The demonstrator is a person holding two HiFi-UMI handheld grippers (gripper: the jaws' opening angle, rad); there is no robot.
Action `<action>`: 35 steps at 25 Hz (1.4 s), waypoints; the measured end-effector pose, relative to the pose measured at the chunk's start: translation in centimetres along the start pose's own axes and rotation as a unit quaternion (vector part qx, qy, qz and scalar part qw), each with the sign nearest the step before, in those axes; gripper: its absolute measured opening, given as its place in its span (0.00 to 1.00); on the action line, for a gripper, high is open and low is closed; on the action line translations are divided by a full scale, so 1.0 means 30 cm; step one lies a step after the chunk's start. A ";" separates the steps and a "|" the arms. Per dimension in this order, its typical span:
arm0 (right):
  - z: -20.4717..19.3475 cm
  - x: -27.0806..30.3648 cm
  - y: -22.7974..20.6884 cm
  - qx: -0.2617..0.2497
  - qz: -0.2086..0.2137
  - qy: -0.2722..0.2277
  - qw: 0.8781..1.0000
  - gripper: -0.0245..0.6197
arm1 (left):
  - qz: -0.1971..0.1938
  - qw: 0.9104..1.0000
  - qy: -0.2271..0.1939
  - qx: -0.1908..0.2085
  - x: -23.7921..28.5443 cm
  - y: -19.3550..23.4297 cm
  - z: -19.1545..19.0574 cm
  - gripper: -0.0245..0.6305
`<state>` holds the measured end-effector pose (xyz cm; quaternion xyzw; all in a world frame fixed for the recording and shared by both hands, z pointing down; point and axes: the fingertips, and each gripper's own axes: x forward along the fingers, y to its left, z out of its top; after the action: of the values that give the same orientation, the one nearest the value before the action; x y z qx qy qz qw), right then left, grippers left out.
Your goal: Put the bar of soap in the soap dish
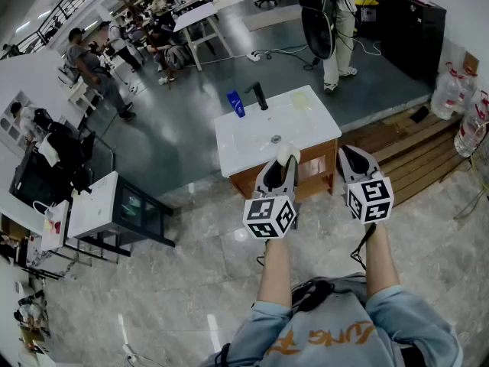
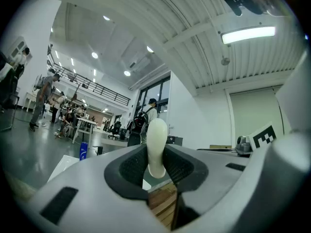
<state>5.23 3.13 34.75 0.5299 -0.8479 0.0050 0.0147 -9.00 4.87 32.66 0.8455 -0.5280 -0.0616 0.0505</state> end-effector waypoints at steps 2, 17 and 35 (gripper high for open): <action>0.016 -0.007 -0.008 -0.005 0.000 -0.005 1.000 0.09 | 0.002 1.000 -0.002 -0.001 0.004 -0.003 0.001 0.21; 0.022 0.013 -0.105 0.003 -0.018 -0.014 1.000 0.09 | 0.015 1.000 -0.006 -0.004 0.044 0.011 -0.007 0.21; 0.067 0.104 -0.189 0.008 -0.015 -0.037 0.999 0.09 | 0.004 0.999 -0.031 -0.006 0.134 0.066 0.069 0.21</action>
<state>8.91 -2.20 32.79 0.5421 -0.8401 -0.0076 -0.0206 -9.33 0.35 30.71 0.8406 -0.5325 -0.0910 0.0398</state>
